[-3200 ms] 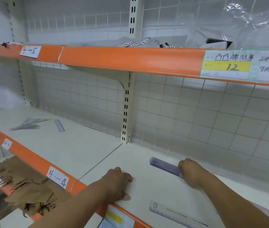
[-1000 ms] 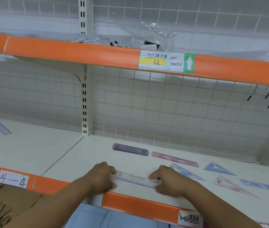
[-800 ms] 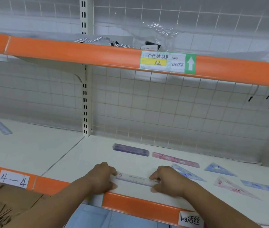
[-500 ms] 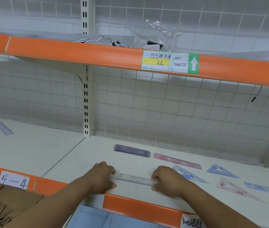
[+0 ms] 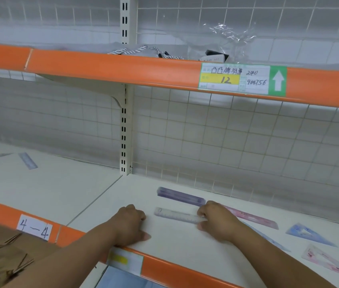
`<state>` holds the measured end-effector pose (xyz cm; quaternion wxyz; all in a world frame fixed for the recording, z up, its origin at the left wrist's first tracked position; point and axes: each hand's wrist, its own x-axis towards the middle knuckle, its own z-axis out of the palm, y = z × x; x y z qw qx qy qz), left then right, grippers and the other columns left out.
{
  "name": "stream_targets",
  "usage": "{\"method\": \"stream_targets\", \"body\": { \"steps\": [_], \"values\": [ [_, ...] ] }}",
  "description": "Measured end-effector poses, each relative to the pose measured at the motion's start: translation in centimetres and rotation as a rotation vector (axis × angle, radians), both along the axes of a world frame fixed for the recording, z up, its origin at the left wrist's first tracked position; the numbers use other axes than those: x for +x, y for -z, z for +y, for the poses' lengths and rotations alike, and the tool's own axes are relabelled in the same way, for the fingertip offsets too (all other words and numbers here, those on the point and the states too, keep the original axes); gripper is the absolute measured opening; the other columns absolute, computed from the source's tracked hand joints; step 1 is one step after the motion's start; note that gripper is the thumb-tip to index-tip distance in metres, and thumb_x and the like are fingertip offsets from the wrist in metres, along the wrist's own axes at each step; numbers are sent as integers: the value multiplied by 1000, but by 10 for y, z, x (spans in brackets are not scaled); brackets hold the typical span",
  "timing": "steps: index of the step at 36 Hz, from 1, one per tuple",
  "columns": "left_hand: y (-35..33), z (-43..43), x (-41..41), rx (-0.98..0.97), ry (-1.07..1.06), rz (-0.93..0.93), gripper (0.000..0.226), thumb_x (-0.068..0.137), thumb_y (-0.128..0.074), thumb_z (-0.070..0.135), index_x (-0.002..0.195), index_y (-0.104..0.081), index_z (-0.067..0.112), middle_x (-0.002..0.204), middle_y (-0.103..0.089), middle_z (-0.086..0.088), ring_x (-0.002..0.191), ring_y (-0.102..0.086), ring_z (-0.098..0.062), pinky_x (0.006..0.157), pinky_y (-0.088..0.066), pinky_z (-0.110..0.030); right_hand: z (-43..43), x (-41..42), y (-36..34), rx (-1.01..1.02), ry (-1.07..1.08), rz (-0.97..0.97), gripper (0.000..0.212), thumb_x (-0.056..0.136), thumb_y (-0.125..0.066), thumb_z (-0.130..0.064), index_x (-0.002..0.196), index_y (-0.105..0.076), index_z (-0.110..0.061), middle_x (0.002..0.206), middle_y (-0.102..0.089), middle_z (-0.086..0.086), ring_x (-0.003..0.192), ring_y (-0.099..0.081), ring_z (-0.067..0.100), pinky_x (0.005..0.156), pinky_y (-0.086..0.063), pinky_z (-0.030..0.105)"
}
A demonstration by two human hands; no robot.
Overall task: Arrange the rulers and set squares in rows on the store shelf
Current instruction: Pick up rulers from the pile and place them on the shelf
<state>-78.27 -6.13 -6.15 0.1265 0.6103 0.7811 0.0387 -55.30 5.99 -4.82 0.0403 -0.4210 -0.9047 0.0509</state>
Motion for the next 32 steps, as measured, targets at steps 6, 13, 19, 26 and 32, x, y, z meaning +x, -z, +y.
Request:
{"method": "stream_targets", "body": {
  "steps": [6, 13, 19, 26, 32],
  "values": [
    [1, -3, -12, -7, -35, 6, 58, 84, -62, 52, 132, -49, 23, 128, -42, -5, 122, -42, -22, 103, -37, -29, 20, -16, -2, 5, -11, 17, 7, 87, -62, -31, 91, -57, -30, 92, -38, -5, 89, -39, 15, 73, -32, 25],
    [0, -12, -26, -1, -74, 0, 56, 83, -64, 49, 130, -51, 22, 125, -43, -6, 119, -43, -23, 101, -38, -28, 41, -27, -6, 22, 17, 0, 33, 88, -60, -28, 65, -36, -30, 87, -37, -4, 88, -41, 17, 73, -36, 26],
    [3, -13, -30, -2, -82, 27, 58, 85, -64, 46, 135, -47, 23, 127, -43, -6, 119, -44, -23, 102, -37, -29, 59, -33, -5, 55, 57, -29, 23, 87, -56, -26, 106, -65, -17, 102, -50, 2, 100, -54, 21, 81, -46, 28],
    [5, -11, -29, -1, -52, 71, 57, 88, -62, 41, 139, -43, 24, 130, -42, -7, 122, -42, -25, 104, -37, -32, 72, -39, 0, 70, 84, -3, 10, 89, -56, -27, 92, -58, -18, 100, -48, 2, 90, -47, 18, 71, -39, 25],
    [6, -8, -29, -5, -30, 95, 56, 88, -62, 39, 138, -45, 25, 128, -44, -8, 121, -44, -25, 104, -38, -34, 76, -42, 7, 88, 62, -19, 23, 91, -54, -28, 106, -64, -13, 96, -42, 2, 105, -52, 22, 72, -36, 24]
  ]
}}
